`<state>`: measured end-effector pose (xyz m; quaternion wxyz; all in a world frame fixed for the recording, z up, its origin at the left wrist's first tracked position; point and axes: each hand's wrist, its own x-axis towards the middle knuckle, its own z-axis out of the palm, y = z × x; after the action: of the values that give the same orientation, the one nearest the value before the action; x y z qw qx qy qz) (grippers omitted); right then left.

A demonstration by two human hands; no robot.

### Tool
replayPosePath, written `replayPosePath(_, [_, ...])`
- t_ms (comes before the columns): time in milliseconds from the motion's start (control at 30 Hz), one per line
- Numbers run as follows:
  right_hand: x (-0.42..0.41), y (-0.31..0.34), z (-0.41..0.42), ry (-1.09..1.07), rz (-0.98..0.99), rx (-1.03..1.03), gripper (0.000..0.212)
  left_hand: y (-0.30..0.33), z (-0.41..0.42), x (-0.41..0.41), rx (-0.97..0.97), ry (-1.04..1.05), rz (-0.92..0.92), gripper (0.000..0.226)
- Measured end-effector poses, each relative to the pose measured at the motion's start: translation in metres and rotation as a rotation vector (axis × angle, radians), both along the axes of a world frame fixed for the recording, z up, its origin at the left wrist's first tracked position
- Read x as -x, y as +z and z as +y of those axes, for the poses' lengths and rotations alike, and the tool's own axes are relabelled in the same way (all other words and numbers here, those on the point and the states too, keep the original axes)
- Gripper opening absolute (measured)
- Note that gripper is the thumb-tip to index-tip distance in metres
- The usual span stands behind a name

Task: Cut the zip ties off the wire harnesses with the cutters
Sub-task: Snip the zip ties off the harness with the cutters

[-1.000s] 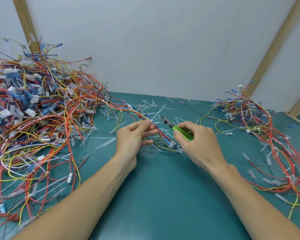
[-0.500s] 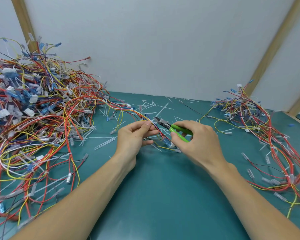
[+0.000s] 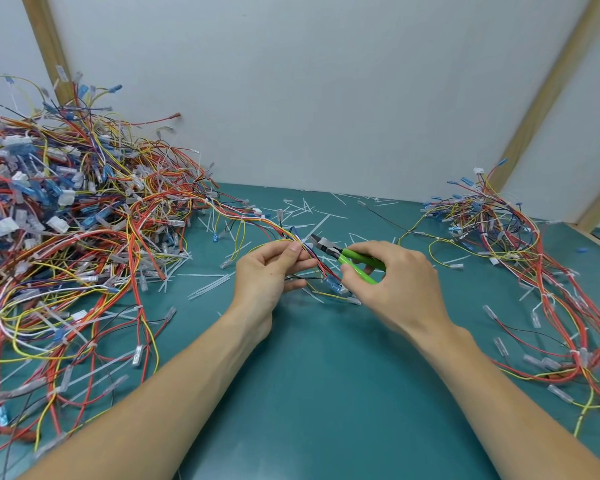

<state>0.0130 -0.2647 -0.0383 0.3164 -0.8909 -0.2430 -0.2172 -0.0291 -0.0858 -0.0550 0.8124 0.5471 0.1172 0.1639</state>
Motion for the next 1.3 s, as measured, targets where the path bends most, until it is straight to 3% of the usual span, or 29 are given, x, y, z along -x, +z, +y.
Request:
replayPosePath(1000, [0.0013,0.0001,0.0019,0.002,0.100,0.047,0.043,0.0023,-0.0033,0.0025,-0.068,0.010,-0.009,0.010])
replayPosePath(1300, [0.0026,0.0031,0.0031,0.004,0.081,0.068,0.036,0.0027,-0.0026,0.0025,-0.080,0.007,-0.007,0.011])
